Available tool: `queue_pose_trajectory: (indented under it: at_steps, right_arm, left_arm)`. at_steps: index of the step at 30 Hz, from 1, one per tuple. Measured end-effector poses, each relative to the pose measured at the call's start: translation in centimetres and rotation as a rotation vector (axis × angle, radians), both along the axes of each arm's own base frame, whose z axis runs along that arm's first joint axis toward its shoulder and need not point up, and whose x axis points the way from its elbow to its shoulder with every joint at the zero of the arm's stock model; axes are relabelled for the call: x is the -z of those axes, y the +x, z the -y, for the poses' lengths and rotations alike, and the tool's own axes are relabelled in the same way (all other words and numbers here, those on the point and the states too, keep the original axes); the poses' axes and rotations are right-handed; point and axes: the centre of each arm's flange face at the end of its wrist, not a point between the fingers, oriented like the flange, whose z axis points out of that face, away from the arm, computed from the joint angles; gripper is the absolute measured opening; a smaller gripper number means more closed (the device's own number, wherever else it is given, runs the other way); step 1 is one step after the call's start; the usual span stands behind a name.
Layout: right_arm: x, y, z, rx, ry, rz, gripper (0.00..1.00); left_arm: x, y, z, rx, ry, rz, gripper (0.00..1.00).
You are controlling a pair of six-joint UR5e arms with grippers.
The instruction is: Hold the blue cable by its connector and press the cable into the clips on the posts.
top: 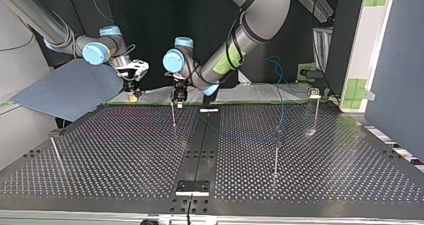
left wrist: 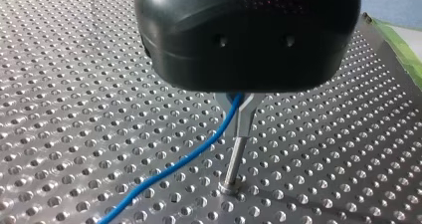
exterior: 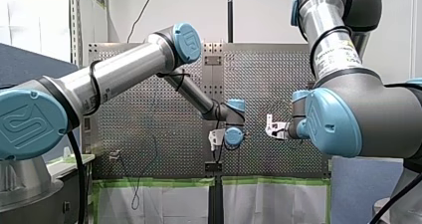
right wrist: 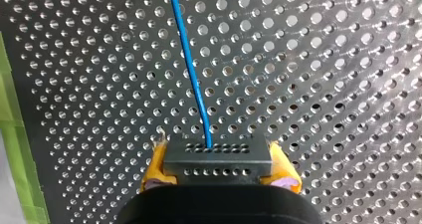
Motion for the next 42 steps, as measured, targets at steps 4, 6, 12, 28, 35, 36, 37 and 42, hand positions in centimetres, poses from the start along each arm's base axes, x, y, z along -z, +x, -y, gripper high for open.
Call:
queue_pose_trajectory:
  at_steps: [4,6,12,28,35,36,37,42]
  right_arm:
    - [0.0,-0.1,0.1,0.003,-0.004,0.003,0.00]
    - [0.0,-0.1,0.1,0.003,-0.005,0.004,0.00]
    - [0.1,-0.2,0.2,0.003,-0.006,0.003,0.00]
    - [-0.1,-0.6,1.0,0.017,-0.039,0.030,0.00]
    - [-0.4,-1.1,1.7,0.028,-0.058,0.044,0.00]
    - [-0.5,-1.1,1.8,0.029,-0.060,0.044,0.00]
    - [-0.5,-1.2,1.9,0.030,-0.063,0.045,0.00]
    - [-0.8,-1.1,2.4,0.031,-0.072,0.049,0.00]
  left_arm:
    - [0.2,0.6,-0.4,0.003,-0.002,-0.002,0.00]
    - [0.2,0.9,-0.7,0.002,-0.003,-0.002,0.00]
    - [1.4,1.3,-1.2,0.006,0.005,-0.015,0.00]
    - [3.1,3.1,-2.8,0.047,0.017,-0.035,0.00]
    - [3.0,4.1,-3.2,0.067,0.007,-0.027,0.00]
    - [3.0,4.3,-3.4,0.068,0.005,-0.026,0.00]
    - [3.0,4.4,-3.5,0.069,0.003,-0.025,0.00]
    - [2.9,5.4,-4.4,0.055,-0.002,-0.018,0.00]
